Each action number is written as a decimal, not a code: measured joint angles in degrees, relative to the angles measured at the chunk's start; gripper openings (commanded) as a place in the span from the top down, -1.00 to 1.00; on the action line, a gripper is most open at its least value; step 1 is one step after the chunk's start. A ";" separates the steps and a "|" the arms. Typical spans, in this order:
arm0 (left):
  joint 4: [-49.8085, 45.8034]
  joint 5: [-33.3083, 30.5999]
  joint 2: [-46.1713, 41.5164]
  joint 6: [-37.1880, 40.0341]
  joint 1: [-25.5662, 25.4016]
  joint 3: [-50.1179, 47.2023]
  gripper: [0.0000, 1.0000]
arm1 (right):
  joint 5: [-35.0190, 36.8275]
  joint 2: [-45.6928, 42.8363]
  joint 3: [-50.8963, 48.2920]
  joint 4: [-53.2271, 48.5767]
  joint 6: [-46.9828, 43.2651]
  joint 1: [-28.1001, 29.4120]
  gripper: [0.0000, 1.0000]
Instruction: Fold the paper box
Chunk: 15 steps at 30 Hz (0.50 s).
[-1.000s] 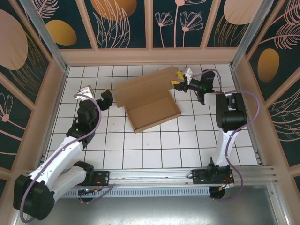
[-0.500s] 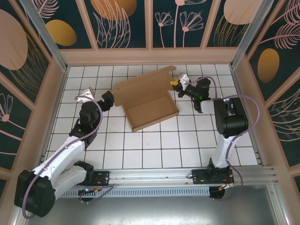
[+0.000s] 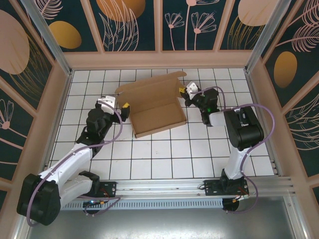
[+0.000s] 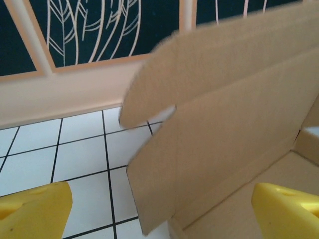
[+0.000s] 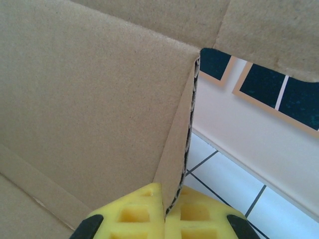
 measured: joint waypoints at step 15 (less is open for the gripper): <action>14.60 16.72 17.38 6.36 12.24 -0.11 -0.78 | -0.59 -0.33 -1.09 0.94 -1.49 -1.46 1.00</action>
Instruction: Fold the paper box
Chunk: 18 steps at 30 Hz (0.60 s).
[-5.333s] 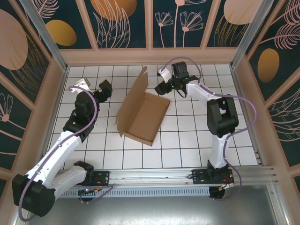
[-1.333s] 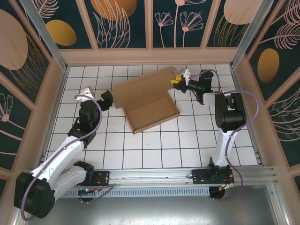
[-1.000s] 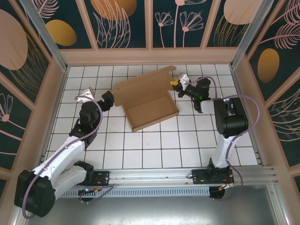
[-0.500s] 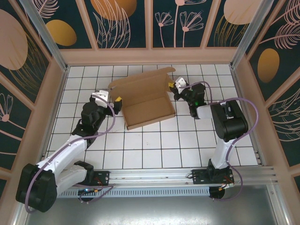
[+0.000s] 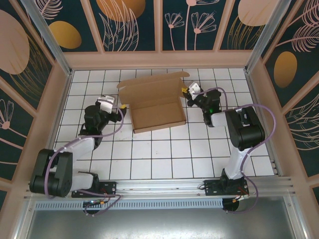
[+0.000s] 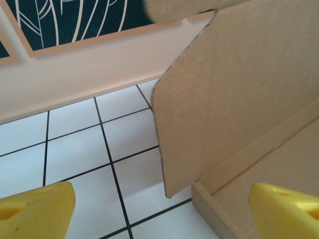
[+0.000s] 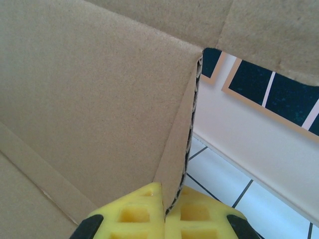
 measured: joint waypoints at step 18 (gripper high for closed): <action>1.68 16.46 15.89 5.29 2.97 14.08 -0.07 | -0.98 0.00 0.74 -1.46 -2.05 -0.35 1.00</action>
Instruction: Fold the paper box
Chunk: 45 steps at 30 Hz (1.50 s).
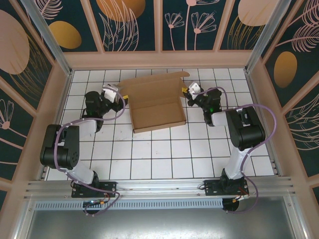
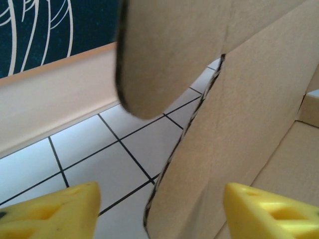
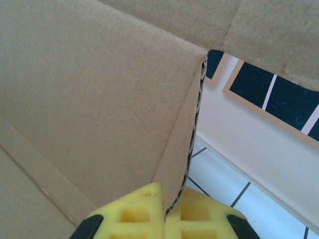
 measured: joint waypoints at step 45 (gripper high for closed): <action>4.59 -34.82 -7.19 -27.41 -11.19 -8.52 0.72 | 53.68 -2.34 -1.68 -1.16 20.74 27.28 0.81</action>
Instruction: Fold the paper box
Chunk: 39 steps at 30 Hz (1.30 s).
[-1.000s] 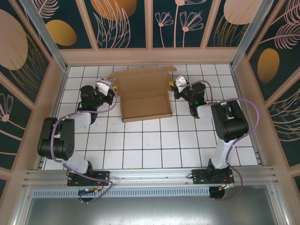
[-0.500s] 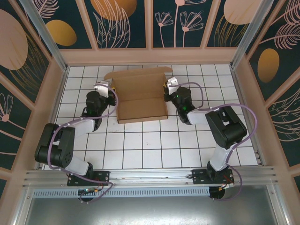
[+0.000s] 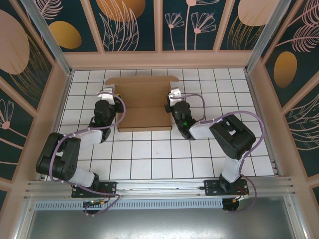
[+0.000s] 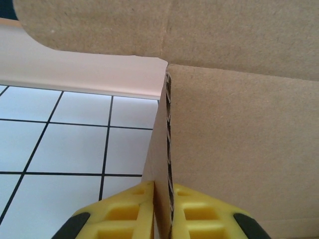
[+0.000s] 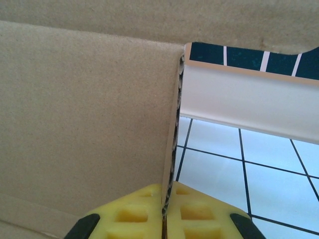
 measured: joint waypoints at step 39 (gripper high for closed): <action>2.10 -3.10 1.11 -3.72 -1.31 -0.22 0.74 | 17.35 10.27 15.85 -8.00 2.10 4.46 0.98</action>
